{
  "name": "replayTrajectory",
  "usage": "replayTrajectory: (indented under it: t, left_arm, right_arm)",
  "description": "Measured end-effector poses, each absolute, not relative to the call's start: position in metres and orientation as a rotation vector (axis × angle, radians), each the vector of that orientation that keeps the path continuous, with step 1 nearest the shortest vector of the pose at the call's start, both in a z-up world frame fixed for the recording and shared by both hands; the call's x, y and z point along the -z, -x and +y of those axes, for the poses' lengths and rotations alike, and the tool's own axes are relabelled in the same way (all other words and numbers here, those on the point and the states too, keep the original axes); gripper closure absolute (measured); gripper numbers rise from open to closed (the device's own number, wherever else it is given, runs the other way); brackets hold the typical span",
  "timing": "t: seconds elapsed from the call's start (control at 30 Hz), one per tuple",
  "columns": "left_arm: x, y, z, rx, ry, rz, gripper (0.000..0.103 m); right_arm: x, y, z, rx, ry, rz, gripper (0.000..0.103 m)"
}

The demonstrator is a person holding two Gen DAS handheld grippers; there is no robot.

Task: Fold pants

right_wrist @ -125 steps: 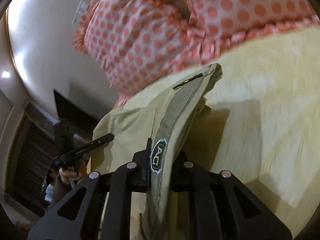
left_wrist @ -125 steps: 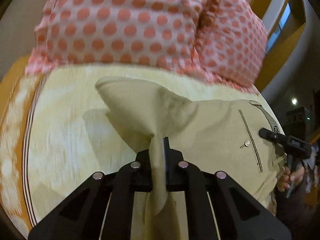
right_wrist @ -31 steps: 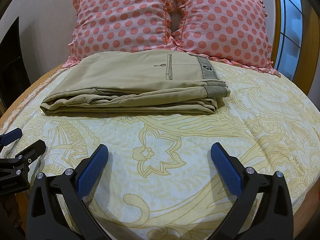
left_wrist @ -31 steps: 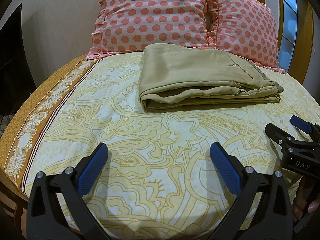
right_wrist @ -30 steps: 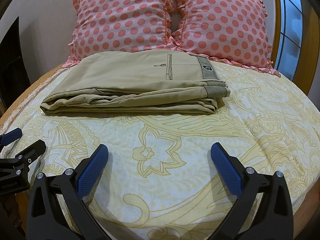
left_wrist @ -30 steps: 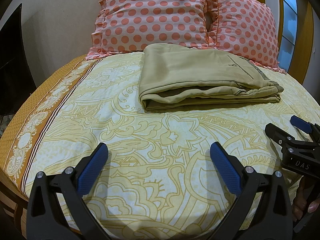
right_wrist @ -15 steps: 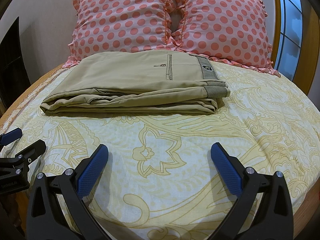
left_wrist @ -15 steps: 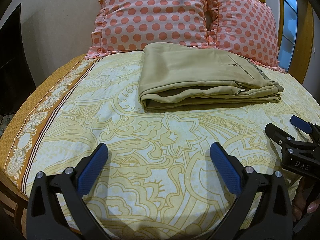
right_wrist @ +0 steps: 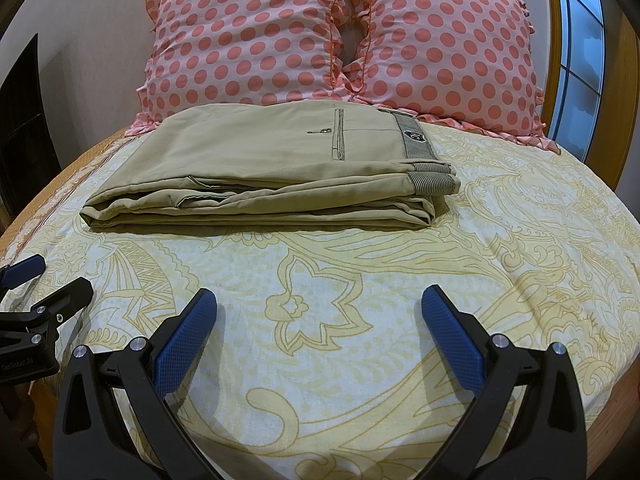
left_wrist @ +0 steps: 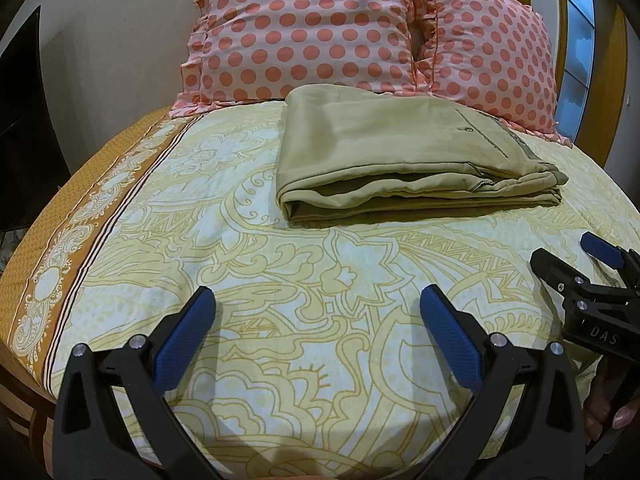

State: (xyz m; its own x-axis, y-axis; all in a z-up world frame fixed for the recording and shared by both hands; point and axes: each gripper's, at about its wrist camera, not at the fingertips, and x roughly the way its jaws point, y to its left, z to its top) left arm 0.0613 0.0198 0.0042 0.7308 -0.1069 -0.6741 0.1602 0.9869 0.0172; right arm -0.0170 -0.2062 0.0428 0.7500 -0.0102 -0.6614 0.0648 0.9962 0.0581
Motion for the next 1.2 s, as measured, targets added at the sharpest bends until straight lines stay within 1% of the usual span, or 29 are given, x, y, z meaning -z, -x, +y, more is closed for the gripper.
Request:
replayTrajectory:
  t: [1.2]
  left_arm:
    - [-0.0019, -0.0575, 0.0143, 0.146, -0.077, 0.726, 0.002]
  right_arm:
    - [-0.0421, 0.0170, -0.2070, 0.041, -0.079, 0.721, 0.001]
